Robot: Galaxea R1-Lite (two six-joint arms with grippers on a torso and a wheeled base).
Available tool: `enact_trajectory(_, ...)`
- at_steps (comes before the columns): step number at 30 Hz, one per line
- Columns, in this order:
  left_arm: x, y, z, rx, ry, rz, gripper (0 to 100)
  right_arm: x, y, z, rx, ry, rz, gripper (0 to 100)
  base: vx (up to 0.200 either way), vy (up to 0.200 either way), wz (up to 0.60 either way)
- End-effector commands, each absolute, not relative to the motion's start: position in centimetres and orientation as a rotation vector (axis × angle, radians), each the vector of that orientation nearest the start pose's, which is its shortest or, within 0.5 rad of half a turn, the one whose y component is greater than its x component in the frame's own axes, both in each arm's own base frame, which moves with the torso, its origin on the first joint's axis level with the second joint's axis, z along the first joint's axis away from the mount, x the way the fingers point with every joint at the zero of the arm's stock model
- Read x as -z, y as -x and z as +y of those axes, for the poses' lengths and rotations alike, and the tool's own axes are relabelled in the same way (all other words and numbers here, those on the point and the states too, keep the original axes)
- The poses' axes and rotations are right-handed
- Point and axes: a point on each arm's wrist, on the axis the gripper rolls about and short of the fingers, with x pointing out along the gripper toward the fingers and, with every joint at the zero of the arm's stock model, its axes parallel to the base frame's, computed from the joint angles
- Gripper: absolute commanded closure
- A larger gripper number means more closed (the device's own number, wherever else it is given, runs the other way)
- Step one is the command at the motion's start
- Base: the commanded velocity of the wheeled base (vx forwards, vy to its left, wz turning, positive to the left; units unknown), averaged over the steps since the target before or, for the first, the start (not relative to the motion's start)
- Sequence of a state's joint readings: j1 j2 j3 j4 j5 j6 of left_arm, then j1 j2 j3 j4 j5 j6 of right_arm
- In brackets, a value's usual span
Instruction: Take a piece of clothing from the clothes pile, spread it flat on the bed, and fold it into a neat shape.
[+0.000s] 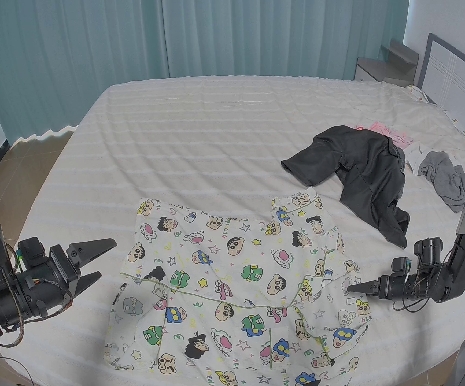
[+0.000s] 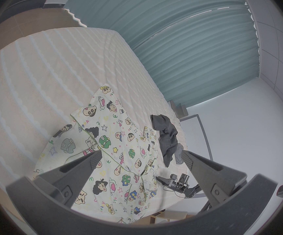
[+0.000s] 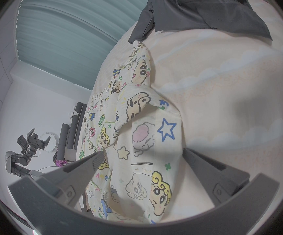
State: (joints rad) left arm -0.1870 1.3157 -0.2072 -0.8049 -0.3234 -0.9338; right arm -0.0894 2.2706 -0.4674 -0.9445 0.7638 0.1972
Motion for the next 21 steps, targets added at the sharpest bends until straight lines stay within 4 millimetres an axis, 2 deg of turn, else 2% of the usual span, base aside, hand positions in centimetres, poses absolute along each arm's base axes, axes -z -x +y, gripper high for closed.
enact_trajectory(1, -13.7, -16.3, -3.8, 0.324, 0.927, 0.522, 0, 3.4, -28.9, -0.7, -0.564, -0.541, 0.874, 100, 0.000, 0.000, 0.00)
enact_trajectory(7, -13.7, -16.3, -3.8, 0.324, 0.925, 0.519, 0, 3.1, -28.7, -0.9, -0.553, -0.546, 0.871, 100, 0.000, 0.000, 0.00)
enact_trajectory(19, -13.8, -16.2, -3.8, 0.326, 0.923, 0.512, 0, 2.8, -28.1, -2.7, -0.503, -0.555, 0.807, 100, 0.000, 0.000, 0.00)
enact_trajectory(21, -13.8, -16.2, -3.8, 0.326, 0.922, 0.512, 0, 2.6, -28.0, -4.0, -0.464, -0.561, 0.772, 100, 0.000, 0.000, 0.00)
